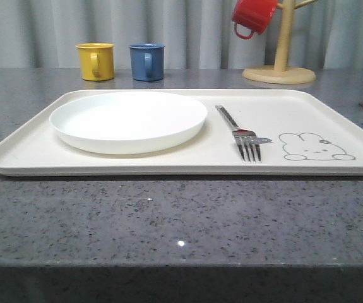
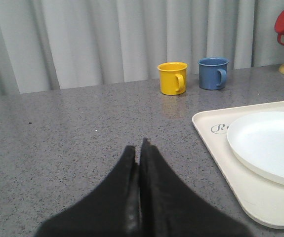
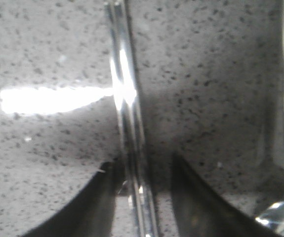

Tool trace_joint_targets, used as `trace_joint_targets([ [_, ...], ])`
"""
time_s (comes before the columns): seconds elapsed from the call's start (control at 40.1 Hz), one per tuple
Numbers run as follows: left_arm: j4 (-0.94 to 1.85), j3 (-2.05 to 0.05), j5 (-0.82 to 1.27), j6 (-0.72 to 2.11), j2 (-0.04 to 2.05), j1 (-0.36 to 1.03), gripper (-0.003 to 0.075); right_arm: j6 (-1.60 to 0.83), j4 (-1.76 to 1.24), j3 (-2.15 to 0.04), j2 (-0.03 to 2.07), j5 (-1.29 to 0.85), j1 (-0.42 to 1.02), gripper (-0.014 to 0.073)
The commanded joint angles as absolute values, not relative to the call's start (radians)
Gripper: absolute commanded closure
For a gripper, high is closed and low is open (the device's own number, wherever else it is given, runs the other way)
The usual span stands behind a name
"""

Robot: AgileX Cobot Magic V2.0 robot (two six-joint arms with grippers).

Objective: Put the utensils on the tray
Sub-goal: 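Grasp the metal chopsticks with the right gripper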

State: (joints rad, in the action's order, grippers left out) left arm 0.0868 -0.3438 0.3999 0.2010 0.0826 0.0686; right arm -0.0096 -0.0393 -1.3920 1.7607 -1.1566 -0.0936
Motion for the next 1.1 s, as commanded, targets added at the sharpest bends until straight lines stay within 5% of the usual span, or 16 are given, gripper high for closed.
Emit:
trace_joint_targets([
  [0.0,0.099,-0.371,0.316,0.193,0.095,0.077,0.0738,-0.017,-0.050,-1.414,1.735,-1.150,-0.101,0.0498],
  [0.15,0.099,-0.371,0.316,0.193,0.095,0.077,0.0738,0.025,-0.050,-1.414,1.726,-1.173,-0.101,0.0666],
  [0.474,0.099,-0.371,0.316,0.193,0.095,0.077,0.0738,0.122,-0.039,-1.454,1.579,-1.248,-0.056,0.0625],
  [1.072,0.099,-0.371,0.316,0.193,0.095,0.077,0.0738,0.371,-0.032,-1.509,1.669,-1.235,0.316,0.0625],
])
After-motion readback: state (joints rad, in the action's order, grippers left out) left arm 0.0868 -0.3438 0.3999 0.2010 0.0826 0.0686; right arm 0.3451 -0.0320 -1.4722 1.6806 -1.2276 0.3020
